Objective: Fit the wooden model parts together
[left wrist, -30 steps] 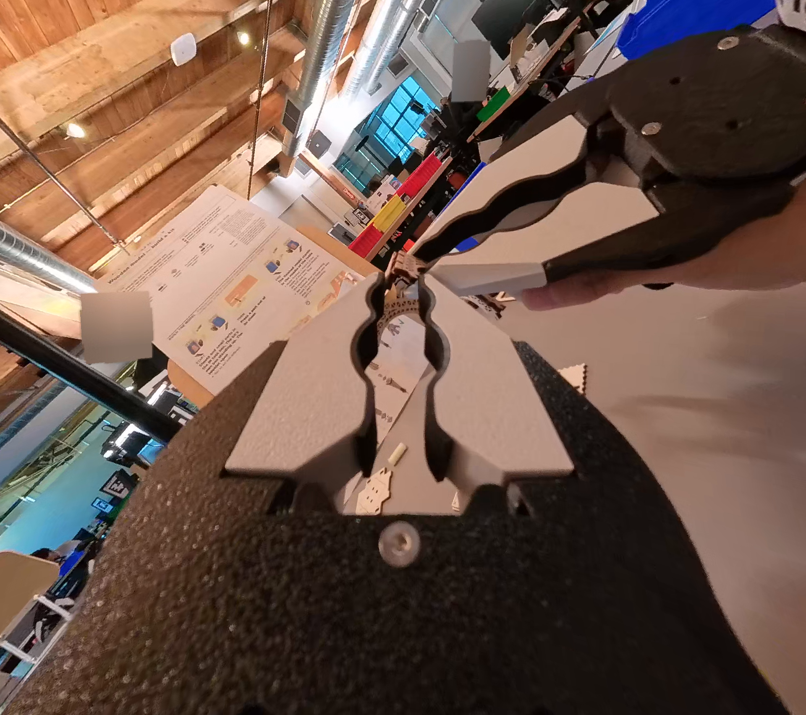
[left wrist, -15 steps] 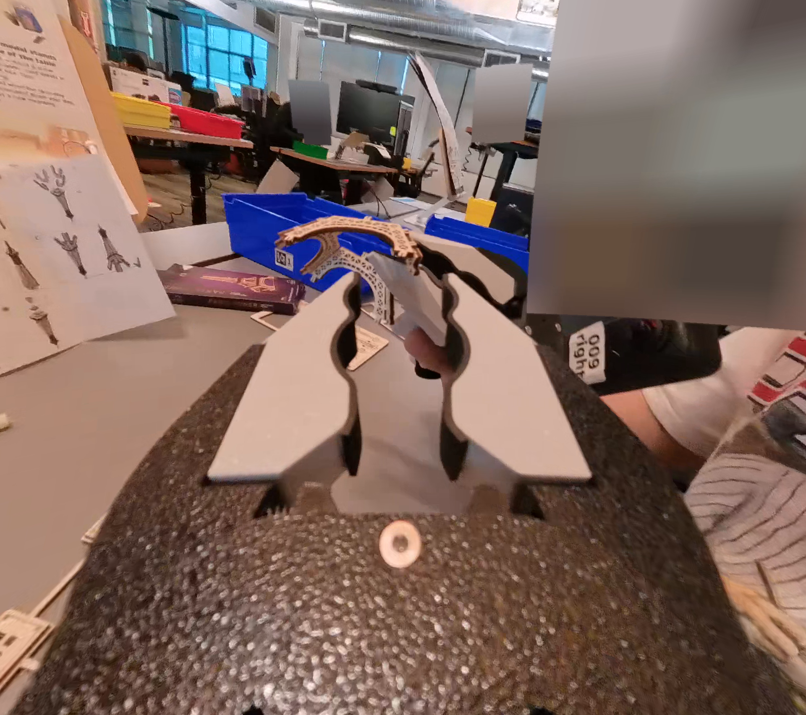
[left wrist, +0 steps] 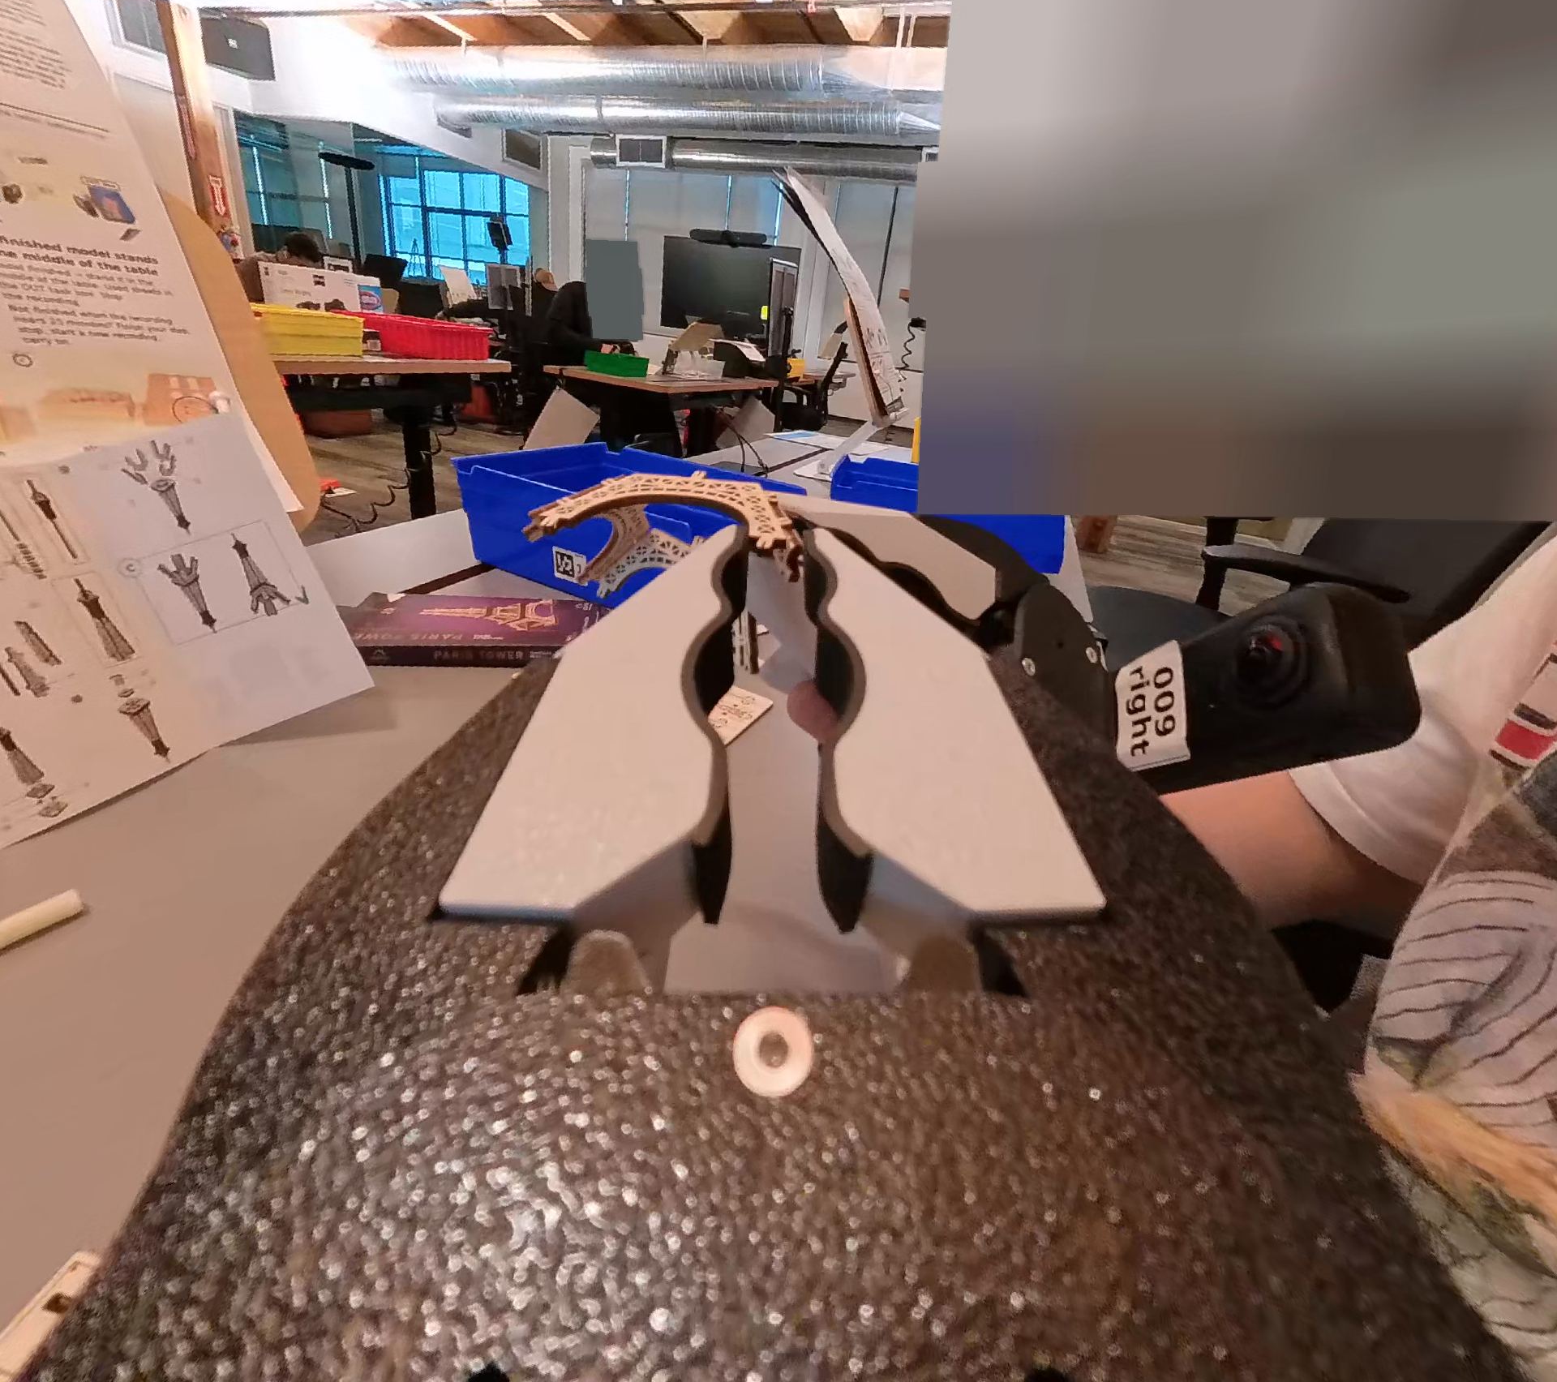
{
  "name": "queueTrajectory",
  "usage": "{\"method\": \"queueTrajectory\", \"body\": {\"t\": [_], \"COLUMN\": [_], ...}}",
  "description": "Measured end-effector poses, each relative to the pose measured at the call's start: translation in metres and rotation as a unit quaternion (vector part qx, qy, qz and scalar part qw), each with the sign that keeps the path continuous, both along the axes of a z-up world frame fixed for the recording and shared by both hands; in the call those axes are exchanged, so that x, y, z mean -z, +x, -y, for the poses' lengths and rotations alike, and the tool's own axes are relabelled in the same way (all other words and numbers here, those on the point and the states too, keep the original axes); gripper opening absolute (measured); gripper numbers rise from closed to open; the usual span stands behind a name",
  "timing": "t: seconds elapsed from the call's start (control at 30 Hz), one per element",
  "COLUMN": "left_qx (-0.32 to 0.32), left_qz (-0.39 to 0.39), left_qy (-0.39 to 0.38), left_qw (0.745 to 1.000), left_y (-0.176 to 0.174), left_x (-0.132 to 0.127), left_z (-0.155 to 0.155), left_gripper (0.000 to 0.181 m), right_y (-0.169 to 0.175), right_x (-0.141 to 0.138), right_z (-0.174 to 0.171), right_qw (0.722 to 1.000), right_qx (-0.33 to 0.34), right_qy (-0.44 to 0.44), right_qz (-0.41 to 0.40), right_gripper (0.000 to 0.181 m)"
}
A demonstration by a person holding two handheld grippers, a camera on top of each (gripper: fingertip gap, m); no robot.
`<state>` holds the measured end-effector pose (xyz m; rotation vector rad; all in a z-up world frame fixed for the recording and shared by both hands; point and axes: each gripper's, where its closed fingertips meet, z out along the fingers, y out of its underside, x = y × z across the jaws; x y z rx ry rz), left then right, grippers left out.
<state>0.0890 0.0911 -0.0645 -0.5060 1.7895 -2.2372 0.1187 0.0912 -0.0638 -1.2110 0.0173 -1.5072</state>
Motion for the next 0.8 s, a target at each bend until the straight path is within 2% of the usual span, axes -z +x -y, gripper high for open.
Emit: {"method": "queueTrajectory", "body": {"t": [0.17,0.3,0.63,0.67,0.73,0.8], "left_qx": [0.004,-0.01,-0.026,-0.035,-0.058,-0.091], "left_qz": [0.003,0.015,-0.002,-0.001,0.027,0.095], "left_qy": [0.01,0.018,0.03,0.031,0.052,0.116], "left_qw": [1.0,1.0,0.999,0.999,0.997,0.984], "left_y": [-0.001,0.001,0.008,0.011,0.014,0.015], "left_x": [0.002,0.003,0.007,0.008,0.009,0.013], "left_z": [0.002,0.0,-0.003,-0.005,-0.01,-0.013], "left_gripper": [0.016,0.009,0.009,0.014,0.023,0.024], "right_y": [0.001,0.0,0.006,0.008,0.012,0.019], "right_x": [0.001,0.001,0.008,0.01,0.015,0.023], "right_z": [-0.001,-0.002,-0.005,-0.005,-0.006,-0.007], "right_qw": [1.0,1.0,1.0,0.999,0.998,0.995], "right_qx": [0.002,0.001,0.004,0.004,0.006,0.007], "right_qy": [-0.002,-0.004,-0.012,-0.014,-0.017,-0.023], "right_qz": [-0.003,-0.003,-0.028,-0.039,-0.062,-0.097], "right_gripper": [0.008,0.008,0.009,0.008,0.008,0.008]}}
